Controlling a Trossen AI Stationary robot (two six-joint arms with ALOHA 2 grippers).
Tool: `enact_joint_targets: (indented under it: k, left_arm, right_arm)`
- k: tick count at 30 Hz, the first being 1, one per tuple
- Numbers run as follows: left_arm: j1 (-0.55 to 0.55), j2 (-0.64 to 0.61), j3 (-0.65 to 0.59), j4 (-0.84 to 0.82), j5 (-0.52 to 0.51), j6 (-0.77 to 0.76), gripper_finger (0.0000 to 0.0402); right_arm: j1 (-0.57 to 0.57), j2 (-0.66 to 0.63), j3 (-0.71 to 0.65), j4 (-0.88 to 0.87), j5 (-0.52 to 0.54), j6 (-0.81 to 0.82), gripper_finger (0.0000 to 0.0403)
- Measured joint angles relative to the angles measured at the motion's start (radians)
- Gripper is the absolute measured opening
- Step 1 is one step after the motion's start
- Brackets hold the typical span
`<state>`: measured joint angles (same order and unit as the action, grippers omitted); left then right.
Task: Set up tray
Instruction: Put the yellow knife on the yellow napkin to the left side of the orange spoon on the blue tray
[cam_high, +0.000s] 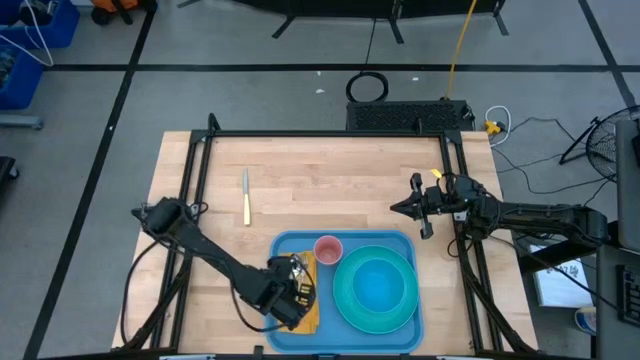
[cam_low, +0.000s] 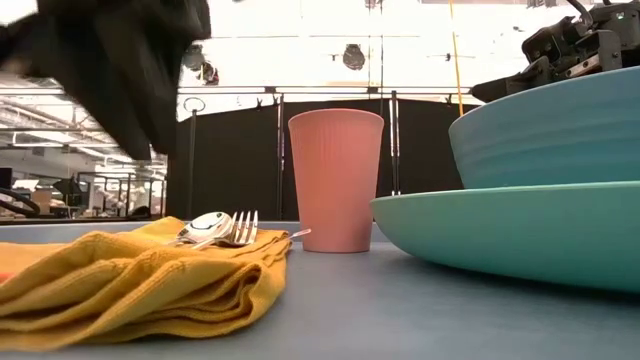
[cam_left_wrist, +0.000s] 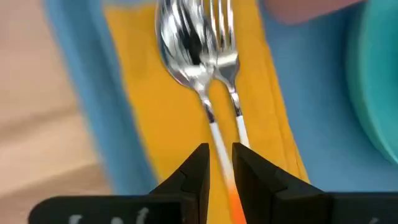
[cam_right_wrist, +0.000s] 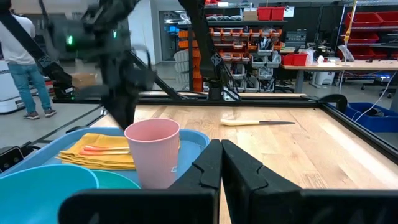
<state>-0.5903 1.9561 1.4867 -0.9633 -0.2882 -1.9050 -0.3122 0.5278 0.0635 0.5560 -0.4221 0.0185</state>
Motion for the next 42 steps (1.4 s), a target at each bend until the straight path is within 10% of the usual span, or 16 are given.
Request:
enact_joint_targets:
  k: [10, 20, 28, 42]
  left_arm:
    - [0.106, -0.208, 0.007, -0.620, -0.019, 0.138, 0.0072]
    - [0.466, -0.283, -0.218, -0.543, -0.040, 0.434, 0.0135]
    - [0.736, -0.282, -0.442, -0.128, 0.117, 0.769, 0.0235]
    - [0.874, -0.289, -0.626, 0.036, 0.192, 0.839, 0.0283]
  right_arm:
    - [0.000, 0.000, 0.000, 0.007, 0.000, 0.000, 0.0000]
    - [0.000, 0.000, 0.000, 0.008, 0.000, 0.004, 0.0000]
    - [0.000, 0.000, 0.000, 0.006, 0.001, 0.004, 0.0000]
    - [0.000, 0.000, 0.000, -0.016, 0.001, -0.004, 0.0000]
